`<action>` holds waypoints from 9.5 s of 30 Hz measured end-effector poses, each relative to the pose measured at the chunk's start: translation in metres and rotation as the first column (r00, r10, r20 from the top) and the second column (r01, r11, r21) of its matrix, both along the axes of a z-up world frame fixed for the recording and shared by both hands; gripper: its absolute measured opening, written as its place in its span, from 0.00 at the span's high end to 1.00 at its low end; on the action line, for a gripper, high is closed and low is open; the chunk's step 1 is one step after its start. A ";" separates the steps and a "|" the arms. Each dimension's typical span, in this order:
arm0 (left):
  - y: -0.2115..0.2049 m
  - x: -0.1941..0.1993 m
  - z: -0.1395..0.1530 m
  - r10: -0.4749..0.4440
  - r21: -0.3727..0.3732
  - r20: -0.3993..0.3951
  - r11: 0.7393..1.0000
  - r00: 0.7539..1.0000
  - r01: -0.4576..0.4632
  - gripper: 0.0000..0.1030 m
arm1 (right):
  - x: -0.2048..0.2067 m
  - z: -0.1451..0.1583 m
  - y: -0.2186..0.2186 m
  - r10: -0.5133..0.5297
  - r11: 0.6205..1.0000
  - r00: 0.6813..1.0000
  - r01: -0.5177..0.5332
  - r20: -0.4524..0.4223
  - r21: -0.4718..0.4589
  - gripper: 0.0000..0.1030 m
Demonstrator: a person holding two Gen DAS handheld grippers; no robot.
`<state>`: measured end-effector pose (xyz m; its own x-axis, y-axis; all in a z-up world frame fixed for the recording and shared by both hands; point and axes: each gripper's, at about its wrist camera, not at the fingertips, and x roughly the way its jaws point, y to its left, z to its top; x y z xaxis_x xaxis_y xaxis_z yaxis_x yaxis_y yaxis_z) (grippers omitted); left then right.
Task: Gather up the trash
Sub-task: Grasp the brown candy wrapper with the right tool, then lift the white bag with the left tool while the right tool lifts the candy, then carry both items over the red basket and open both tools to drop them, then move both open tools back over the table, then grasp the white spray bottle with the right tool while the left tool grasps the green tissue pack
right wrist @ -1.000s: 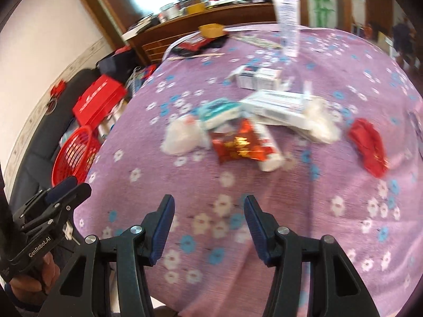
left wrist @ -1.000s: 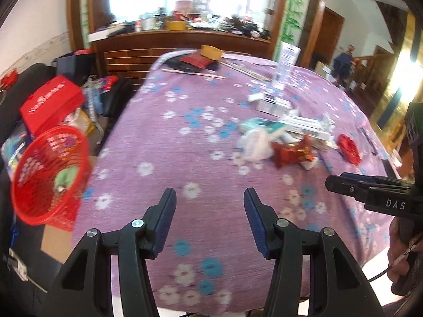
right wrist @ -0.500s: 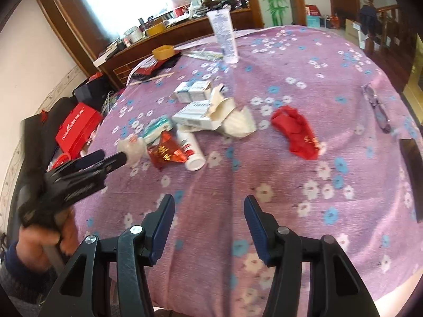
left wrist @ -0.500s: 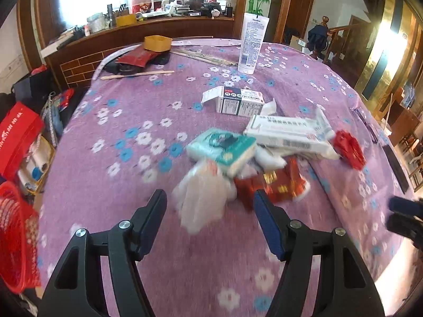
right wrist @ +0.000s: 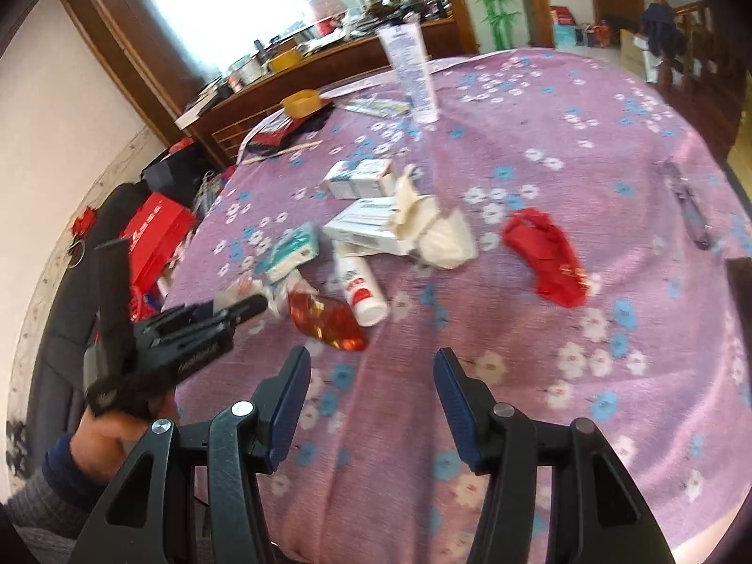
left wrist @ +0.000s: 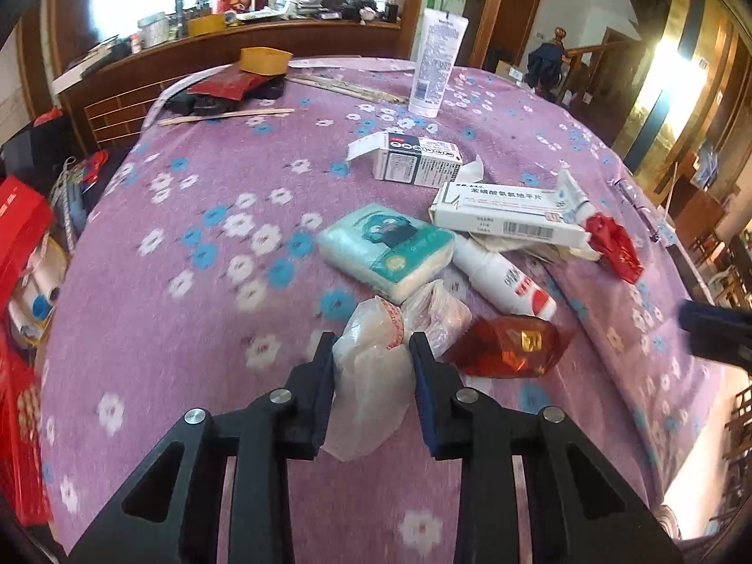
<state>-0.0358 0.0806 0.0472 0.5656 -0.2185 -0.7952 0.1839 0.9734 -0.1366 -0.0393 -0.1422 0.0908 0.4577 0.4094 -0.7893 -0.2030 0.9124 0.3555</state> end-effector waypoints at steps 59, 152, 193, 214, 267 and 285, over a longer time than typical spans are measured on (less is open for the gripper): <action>-0.003 -0.073 0.021 0.127 0.077 0.144 0.987 0.981 -0.139 0.71 | -0.026 -0.024 0.056 0.125 0.967 0.986 -0.095 0.114 -0.237 0.69; -0.006 -0.054 0.032 -0.142 0.046 0.163 0.990 0.976 0.136 0.71 | -0.068 -0.002 0.009 -0.285 0.917 0.953 0.302 0.101 -0.260 0.70; 0.256 -0.141 0.073 0.554 -0.011 0.233 0.824 0.799 -0.567 0.71 | -0.013 0.020 0.285 0.436 0.895 0.895 -0.421 0.095 -0.147 0.69; 0.336 -0.150 0.070 0.697 -0.025 0.213 0.705 0.685 -0.709 0.47 | 0.022 0.037 0.425 0.549 0.832 0.828 -0.555 0.118 0.021 0.49; 0.045 -0.075 0.053 0.202 0.022 0.002 0.979 0.979 -0.202 0.41 | 0.097 -0.074 0.088 0.183 0.951 0.976 -0.206 -0.114 -0.233 0.67; -0.005 0.062 0.004 0.211 -0.051 -0.222 0.972 0.952 -0.227 0.33 | -0.003 -0.026 0.008 0.090 0.990 0.996 -0.090 -0.010 -0.108 0.68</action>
<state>0.0266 0.0756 0.0513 0.4245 -0.1720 -0.8889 -0.0743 0.9719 -0.2235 -0.0422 -0.1344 0.0648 0.4188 0.3605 -0.8334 -0.2843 0.9237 0.2567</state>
